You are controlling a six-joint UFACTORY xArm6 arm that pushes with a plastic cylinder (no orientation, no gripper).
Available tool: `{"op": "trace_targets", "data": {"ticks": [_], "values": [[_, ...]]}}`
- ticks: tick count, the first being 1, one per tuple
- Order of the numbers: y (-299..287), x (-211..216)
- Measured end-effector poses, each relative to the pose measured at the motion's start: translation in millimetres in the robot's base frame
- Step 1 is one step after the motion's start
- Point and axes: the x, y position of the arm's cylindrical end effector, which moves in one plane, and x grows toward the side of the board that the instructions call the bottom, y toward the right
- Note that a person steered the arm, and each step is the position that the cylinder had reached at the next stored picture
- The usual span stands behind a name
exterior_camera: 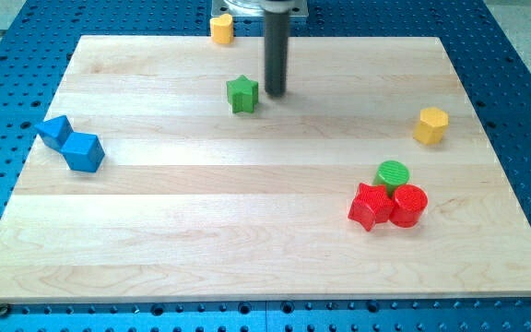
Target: Push the green blocks vertically to each other
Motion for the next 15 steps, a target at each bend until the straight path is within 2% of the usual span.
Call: {"op": "trace_targets", "data": {"ticks": [1, 2, 5, 7, 8, 9, 10, 11, 12, 13, 15], "values": [[-61.5, 56.3], [-11.6, 54.1], [-7.1, 54.4], [-80.8, 28.2], [-17.9, -40.9], [1.1, -84.6], [10.9, -68.6], [78.9, -1.1], [132.6, 90.3], [155.2, 141.1], [67.0, 160.7]]}}
